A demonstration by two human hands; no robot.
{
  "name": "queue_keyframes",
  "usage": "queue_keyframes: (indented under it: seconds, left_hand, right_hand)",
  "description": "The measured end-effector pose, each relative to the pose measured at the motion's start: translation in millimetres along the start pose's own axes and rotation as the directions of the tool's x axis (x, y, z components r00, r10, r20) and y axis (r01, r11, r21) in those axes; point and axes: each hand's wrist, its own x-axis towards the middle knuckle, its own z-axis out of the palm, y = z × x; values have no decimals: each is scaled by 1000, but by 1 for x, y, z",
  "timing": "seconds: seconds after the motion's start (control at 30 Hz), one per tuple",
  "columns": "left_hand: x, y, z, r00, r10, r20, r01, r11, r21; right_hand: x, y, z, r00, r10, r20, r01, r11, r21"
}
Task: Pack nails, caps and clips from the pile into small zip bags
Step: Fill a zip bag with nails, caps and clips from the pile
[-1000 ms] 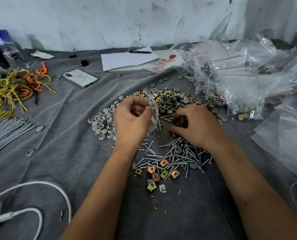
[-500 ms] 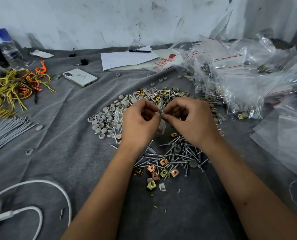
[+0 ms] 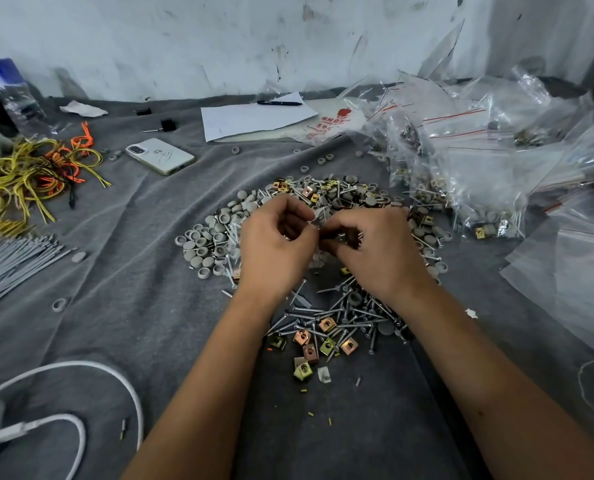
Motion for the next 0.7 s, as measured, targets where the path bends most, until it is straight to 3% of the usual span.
queue_keyframes:
  seconds: [0.13, 0.23, 0.33, 0.43, 0.53, 0.7]
  left_hand:
    - [4, -4, -2, 996, -57, -62, 53, 997, -64]
    - [4, -5, -3, 990, -91, -107, 78, 990, -118]
    - [4, -5, -3, 986, -99, -138, 81, 989, -126]
    - [4, -6, -4, 985, -105, -136, 87, 987, -133]
    - [5, -6, -4, 986, -103, -129, 88, 989, -119]
    - [4, -6, -3, 988, -114, -109, 101, 988, -118]
  right_hand:
    - [2, 2, -3, 998, -2, 57, -1, 998, 60]
    - [4, 5, -6, 998, 50, -39, -46, 994, 100]
    - [5, 11, -11, 984, 126, -128, -124, 992, 16]
    - [4, 16, -15, 975, 218, -37, -221, 957, -189]
    - [4, 14, -16, 958, 265, 106, -206, 901, -382]
    - [4, 13, -13, 966, 216, 144, -149, 916, -372]
